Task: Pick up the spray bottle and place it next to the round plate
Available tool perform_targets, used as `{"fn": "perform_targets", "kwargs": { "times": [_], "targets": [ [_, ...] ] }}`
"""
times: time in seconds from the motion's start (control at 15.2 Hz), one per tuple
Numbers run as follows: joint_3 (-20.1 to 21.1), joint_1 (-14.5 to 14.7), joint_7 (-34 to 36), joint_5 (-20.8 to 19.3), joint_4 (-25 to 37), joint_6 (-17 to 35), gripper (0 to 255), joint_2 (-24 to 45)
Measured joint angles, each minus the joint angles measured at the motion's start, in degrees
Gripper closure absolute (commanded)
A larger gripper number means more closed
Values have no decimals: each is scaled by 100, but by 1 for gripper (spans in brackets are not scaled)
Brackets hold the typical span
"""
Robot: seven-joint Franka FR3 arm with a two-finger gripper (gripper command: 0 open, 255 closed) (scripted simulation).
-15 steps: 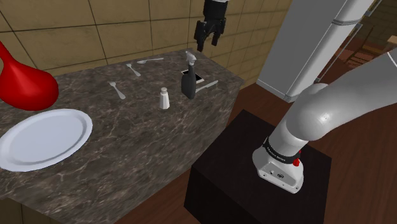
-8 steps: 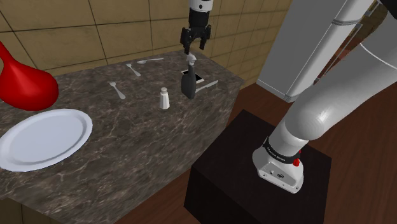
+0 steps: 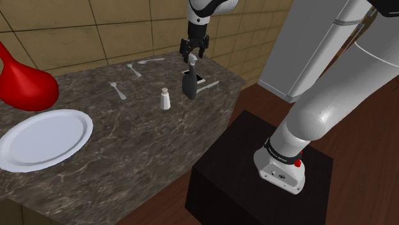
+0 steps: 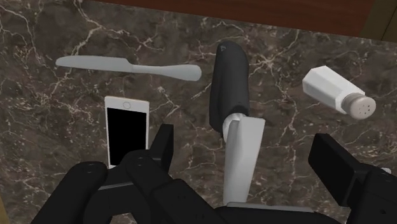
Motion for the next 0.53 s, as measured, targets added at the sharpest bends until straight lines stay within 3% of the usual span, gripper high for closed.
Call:
{"fn": "perform_targets", "kwargs": {
  "times": [0.46,0.53],
  "targets": [
    [0,0,0,-1,-34,53,0,16],
    [0,0,0,-1,-34,53,255,16]
  ]
}}
